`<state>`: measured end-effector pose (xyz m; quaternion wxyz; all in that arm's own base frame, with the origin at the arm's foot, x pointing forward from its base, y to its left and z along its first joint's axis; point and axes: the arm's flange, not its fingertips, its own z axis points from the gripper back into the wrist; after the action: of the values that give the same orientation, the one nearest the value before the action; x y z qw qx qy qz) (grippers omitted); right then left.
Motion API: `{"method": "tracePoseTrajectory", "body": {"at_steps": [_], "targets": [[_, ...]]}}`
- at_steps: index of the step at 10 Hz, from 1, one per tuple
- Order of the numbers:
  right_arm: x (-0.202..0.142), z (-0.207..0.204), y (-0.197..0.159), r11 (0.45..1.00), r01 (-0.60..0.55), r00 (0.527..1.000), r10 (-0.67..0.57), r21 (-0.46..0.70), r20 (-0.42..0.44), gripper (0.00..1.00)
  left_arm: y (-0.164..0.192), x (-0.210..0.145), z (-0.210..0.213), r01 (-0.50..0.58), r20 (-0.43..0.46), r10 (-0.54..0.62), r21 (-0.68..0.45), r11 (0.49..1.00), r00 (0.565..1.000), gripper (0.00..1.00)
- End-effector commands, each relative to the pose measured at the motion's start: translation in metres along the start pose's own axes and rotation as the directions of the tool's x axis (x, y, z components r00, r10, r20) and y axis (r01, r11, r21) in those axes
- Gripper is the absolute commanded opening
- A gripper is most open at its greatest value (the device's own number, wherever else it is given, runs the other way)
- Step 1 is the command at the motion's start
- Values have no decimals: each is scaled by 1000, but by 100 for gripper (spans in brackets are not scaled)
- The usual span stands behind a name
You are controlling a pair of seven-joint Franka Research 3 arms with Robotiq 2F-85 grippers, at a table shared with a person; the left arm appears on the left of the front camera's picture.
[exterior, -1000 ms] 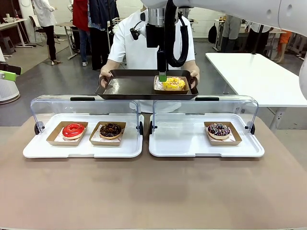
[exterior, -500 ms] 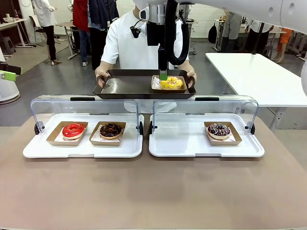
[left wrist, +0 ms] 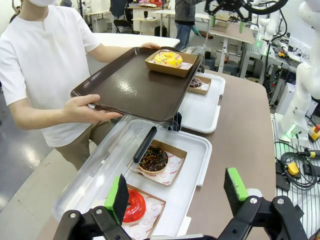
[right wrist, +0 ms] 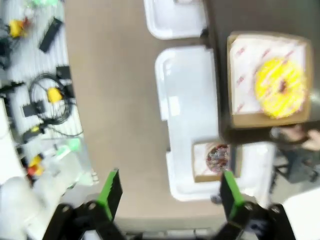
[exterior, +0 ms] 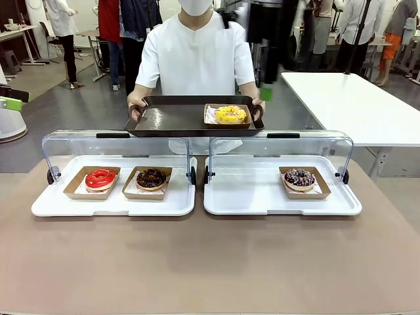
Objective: Provide the desired donut to the person.
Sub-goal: Place the picked Paper togo box onto the Handle tray extended by the person.
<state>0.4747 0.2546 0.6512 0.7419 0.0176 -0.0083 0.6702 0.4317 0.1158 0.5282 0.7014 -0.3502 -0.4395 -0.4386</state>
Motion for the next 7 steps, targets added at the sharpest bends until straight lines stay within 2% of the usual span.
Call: {"method": "tracePoseTrajectory", "body": {"at_steps": [1,4,7], "targets": [[-52,-34,42,998,-29,999,30,-47,21,100,-1,1,1,3,9,-3,1,1000,1000,100],[-92,-57,53,997,-13,999,16,-82,37,100,-1,1,1,3,9,-3,1,1000,1000,100],[-103,-68,47,995,50,998,-48,-89,28,100,-1,1,1,3,9,-3,1,1000,1000,100]]}}
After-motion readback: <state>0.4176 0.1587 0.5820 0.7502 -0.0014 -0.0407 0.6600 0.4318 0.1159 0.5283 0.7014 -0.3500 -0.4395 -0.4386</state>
